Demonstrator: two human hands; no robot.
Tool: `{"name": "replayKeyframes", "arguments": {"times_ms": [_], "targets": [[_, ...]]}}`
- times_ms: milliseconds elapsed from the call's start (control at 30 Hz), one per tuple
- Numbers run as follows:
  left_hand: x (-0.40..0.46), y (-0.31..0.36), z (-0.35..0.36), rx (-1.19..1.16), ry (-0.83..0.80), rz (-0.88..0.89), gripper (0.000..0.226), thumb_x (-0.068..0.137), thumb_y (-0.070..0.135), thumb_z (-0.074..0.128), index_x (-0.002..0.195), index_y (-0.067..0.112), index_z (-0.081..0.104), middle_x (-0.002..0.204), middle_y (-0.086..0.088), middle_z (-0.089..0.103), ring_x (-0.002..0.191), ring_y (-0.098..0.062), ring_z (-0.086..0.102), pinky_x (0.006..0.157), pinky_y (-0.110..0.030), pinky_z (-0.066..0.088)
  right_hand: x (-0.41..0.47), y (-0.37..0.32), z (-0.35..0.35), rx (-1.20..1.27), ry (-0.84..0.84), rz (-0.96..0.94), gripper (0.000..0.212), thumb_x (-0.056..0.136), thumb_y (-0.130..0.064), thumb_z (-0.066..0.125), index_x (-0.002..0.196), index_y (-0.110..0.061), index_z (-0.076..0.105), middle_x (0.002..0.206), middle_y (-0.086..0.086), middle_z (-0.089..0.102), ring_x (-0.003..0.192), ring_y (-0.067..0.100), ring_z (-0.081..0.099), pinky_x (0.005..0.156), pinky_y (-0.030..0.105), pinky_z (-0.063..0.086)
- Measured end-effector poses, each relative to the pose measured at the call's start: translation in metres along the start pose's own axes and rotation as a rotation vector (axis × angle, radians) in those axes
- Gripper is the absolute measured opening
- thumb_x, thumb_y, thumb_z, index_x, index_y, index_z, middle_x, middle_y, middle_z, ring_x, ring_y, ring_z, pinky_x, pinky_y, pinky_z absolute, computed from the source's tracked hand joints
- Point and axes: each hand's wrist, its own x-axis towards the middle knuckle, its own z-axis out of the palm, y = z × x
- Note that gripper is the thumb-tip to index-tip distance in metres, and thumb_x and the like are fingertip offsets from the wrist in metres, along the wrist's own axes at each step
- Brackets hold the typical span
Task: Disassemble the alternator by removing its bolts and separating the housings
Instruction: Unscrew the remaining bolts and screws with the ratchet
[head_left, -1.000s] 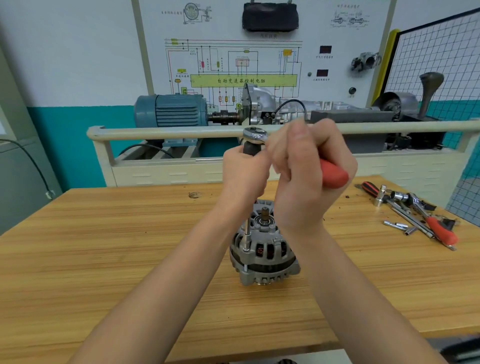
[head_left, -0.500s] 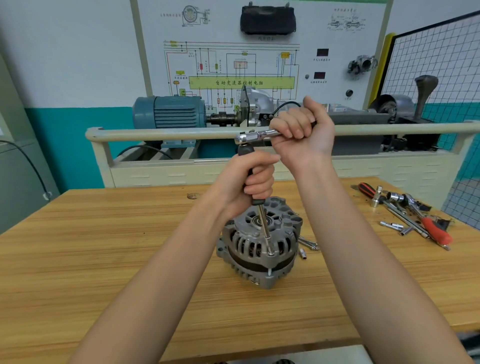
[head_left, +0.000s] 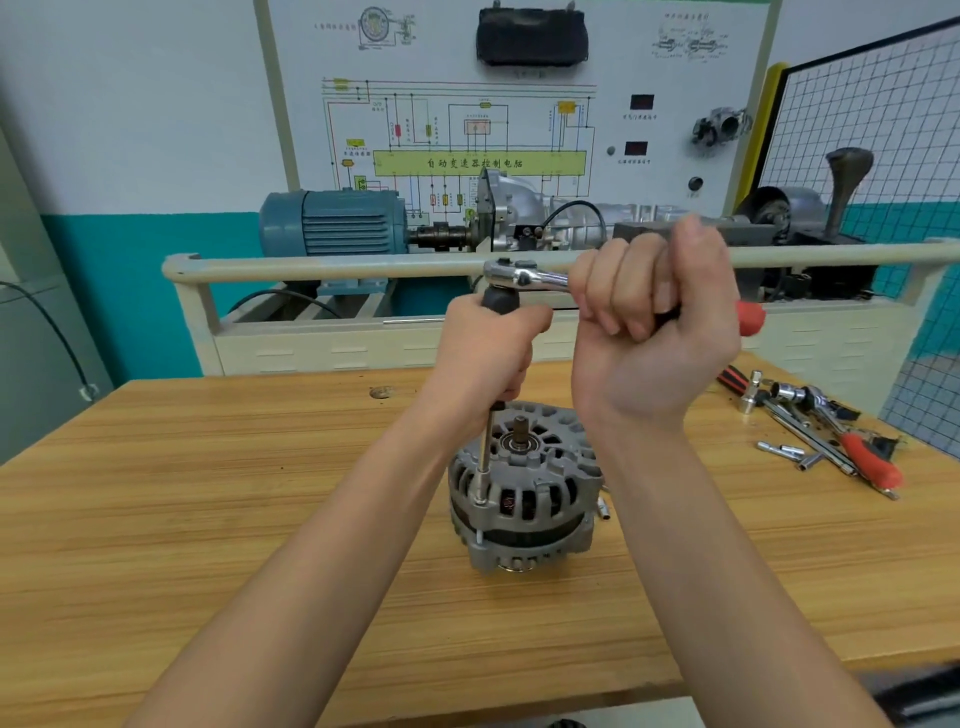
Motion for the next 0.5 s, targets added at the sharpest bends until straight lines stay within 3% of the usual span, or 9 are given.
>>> {"name": "replayKeyframes", "arguments": {"times_ms": [267, 500], "targets": [[0.002, -0.002, -0.02, -0.05, -0.161, 0.004, 0.045, 0.083, 0.003, 0.06, 0.052, 0.02, 0.032, 0.042, 0.006, 0.025, 0.037, -0.011, 0.016, 0.039, -0.017, 0.018, 0.033, 0.016, -0.029, 0.471, 0.408, 0.459, 0.043, 0.081, -0.01, 0.044, 0.041, -0.017, 0.032, 0.034, -0.005, 0.021, 0.03, 0.011, 0.02, 0.037, 0.02, 0.021], [0.007, 0.003, -0.028, -0.143, -0.359, -0.074, 0.043, 0.083, 0.013, 0.059, 0.046, 0.018, 0.038, 0.04, 0.002, 0.032, 0.035, -0.013, 0.028, 0.041, -0.02, 0.028, 0.039, 0.027, -0.034, 0.574, 0.515, 0.533, 0.046, 0.086, -0.01, 0.042, 0.041, -0.016, 0.032, 0.033, -0.005, 0.022, 0.028, 0.011, 0.02, 0.035, 0.019, 0.02]]}}
